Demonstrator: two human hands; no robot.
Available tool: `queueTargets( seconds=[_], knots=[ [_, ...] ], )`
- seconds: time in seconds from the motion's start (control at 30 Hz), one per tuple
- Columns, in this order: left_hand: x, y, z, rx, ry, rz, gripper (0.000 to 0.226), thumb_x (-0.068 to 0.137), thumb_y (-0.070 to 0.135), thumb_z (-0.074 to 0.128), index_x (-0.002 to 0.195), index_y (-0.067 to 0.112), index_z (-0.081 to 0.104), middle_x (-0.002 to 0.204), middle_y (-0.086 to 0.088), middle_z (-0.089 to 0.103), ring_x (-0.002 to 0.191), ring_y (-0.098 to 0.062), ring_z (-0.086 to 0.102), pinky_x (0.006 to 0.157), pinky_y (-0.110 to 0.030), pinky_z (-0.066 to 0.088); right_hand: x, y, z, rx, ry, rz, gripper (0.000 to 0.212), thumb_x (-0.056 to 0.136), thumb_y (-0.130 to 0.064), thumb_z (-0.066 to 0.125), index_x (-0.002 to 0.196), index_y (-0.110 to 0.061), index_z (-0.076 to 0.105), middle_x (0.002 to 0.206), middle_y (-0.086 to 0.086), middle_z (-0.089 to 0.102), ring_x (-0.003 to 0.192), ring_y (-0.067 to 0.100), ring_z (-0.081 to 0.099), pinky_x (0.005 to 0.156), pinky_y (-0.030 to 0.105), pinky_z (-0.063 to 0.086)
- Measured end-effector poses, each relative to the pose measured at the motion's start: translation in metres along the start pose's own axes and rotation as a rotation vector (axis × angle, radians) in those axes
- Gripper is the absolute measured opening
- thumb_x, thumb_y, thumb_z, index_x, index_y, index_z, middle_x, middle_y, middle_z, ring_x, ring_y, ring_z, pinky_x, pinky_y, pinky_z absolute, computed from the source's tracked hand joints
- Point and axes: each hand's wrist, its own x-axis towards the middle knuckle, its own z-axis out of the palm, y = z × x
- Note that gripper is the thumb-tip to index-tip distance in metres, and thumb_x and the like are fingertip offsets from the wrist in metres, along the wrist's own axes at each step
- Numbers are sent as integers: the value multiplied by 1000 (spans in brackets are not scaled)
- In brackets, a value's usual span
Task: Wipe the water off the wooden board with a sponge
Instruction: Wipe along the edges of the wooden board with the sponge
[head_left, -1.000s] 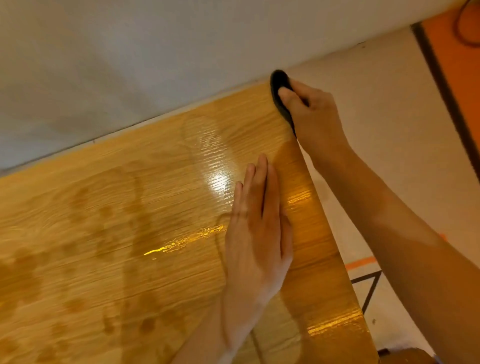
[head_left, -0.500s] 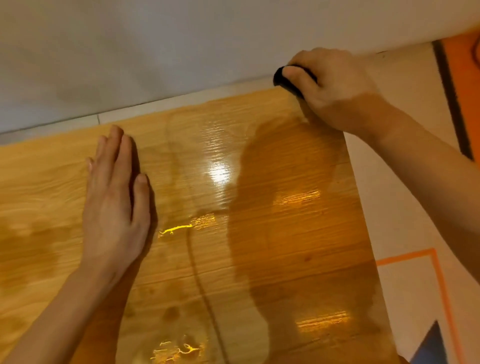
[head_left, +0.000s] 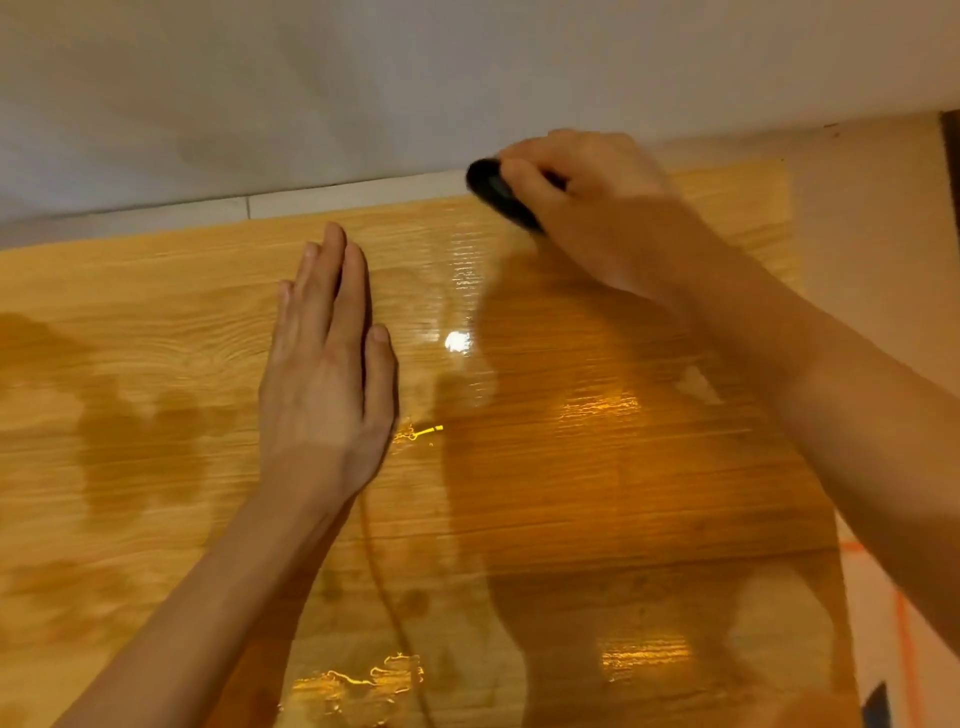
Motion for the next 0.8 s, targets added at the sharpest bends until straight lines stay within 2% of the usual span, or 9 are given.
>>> queueTargets(
  seconds=[0.07, 0.13, 0.2, 0.27, 0.43, 0.57, 0.67, 0.73, 0.8],
  knots=[
    [0, 0, 0, -10, -1, 6, 56, 108, 22, 31, 159, 0, 23, 169, -11, 16, 158, -22, 9, 129, -33, 2, -14, 22, -20, 55, 60, 89, 42, 103, -41, 35, 87, -15, 63, 82, 5, 63, 76, 24, 57, 66, 31, 45],
    [-1, -1, 0, -29, -1, 5, 57, 108, 24, 31, 159, 1, 22, 169, -11, 15, 158, -22, 9, 129, -35, 3, -21, 28, -29, 37, 91, 212, 52, 104, -47, 29, 78, -12, 58, 70, 4, 57, 60, 20, 48, 53, 24, 33],
    [0, -2, 1, -61, 16, 3, 57, 107, 23, 33, 159, 1, 23, 169, -11, 17, 158, -23, 10, 129, -34, 3, -13, 19, -22, -5, 98, 230, 54, 104, -47, 27, 74, -13, 56, 70, 6, 55, 62, 25, 51, 54, 32, 31],
    [0, -3, 1, -84, 29, 12, 56, 107, 20, 36, 158, -1, 26, 168, -14, 19, 157, -25, 12, 129, -32, 2, 4, -5, -3, -38, 80, 170, 49, 104, -44, 29, 72, -16, 52, 75, 8, 58, 77, 35, 57, 61, 34, 35],
    [-3, -13, -8, -160, -13, 26, 56, 106, 20, 36, 157, 0, 27, 167, -14, 23, 157, -27, 14, 128, -28, -1, 49, -98, 59, 18, -26, 26, 42, 103, -45, 32, 101, -23, 68, 87, -4, 64, 82, 17, 57, 66, 28, 36],
    [-29, -37, -28, -142, -23, -50, 57, 106, 23, 36, 159, 3, 26, 169, -10, 19, 158, -21, 11, 127, -25, -4, 52, -119, 68, 128, -111, -55, 37, 102, -44, 38, 111, -25, 69, 97, -4, 70, 89, 16, 63, 80, 33, 51],
    [-52, -58, -38, -131, 25, -104, 57, 106, 23, 37, 158, 3, 27, 169, -9, 20, 158, -21, 12, 128, -29, 0, 35, -81, 40, 110, -91, -13, 39, 100, -47, 42, 104, -20, 70, 89, 2, 69, 83, 21, 63, 75, 36, 50],
    [-61, -66, -38, -133, 43, -108, 57, 106, 22, 38, 158, 2, 27, 168, -10, 21, 158, -22, 12, 128, -30, 0, 17, -50, 18, 42, -18, 61, 48, 100, -49, 40, 87, -11, 66, 76, 6, 63, 73, 25, 58, 63, 34, 38],
    [-63, -70, -35, -111, 52, -94, 57, 106, 22, 37, 157, -1, 27, 168, -14, 21, 158, -24, 12, 128, -30, 0, 5, -36, 5, 32, 35, 162, 55, 101, -49, 37, 75, -6, 60, 64, 8, 56, 61, 26, 50, 57, 34, 32]
  ],
)
